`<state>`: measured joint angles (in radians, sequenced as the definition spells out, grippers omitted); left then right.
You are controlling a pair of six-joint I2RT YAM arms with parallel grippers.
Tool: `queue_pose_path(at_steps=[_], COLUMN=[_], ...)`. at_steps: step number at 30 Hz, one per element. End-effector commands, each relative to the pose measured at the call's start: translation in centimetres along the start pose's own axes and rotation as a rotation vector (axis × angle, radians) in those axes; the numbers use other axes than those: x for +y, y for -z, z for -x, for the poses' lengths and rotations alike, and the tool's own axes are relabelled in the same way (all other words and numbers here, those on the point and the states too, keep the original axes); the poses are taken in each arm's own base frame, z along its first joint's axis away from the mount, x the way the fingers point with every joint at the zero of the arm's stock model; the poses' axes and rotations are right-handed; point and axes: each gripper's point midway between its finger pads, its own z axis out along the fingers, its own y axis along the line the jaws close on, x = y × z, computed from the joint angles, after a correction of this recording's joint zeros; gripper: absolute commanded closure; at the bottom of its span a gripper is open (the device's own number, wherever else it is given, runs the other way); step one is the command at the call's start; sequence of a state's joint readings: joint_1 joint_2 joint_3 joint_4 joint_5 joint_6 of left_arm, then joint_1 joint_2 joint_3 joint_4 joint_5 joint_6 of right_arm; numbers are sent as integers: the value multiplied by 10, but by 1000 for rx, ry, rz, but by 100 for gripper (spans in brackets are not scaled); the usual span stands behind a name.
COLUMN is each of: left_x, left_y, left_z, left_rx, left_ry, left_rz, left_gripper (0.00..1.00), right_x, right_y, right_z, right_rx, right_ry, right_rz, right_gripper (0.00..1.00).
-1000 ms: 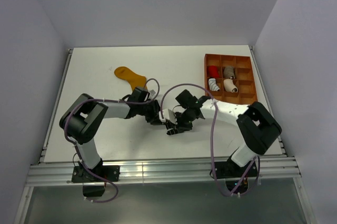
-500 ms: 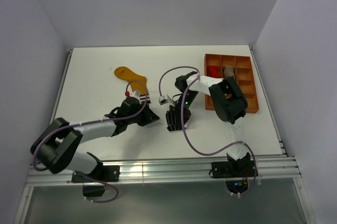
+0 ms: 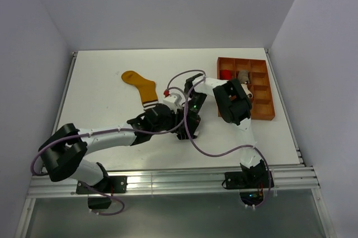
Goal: Roll the socks
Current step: Roll the sock at the center of the board.
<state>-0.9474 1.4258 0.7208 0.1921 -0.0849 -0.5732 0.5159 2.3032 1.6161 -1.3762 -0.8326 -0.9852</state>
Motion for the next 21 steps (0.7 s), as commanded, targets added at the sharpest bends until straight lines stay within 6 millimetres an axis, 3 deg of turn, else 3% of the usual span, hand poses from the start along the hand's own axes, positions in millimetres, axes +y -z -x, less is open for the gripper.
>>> queue_pose_path(at_steps=[1, 2, 4, 7, 21], left_x=[0, -4, -2, -6, -8], left_y=[-14, -19, -30, -37, -39], left_z=[-12, -8, -26, -38, -70], left_rx=[79, 86, 159, 199, 277], left_ry=[-187, -215, -236, -240, -203], left_rz=[-3, -15, -25, -69, -152], left_gripper=[52, 52, 53, 54, 56], right_x=[-5, -6, -7, -8, -21], right_y=[-1, -1, -2, -1, 8], right_z=[-9, -9, -10, -11, -13], right_rx=[52, 47, 52, 41, -11], right_ry=[-30, -35, -43, -61, -123], right_rz=[26, 28, 32, 37, 30], right_gripper=[84, 84, 84, 84, 84])
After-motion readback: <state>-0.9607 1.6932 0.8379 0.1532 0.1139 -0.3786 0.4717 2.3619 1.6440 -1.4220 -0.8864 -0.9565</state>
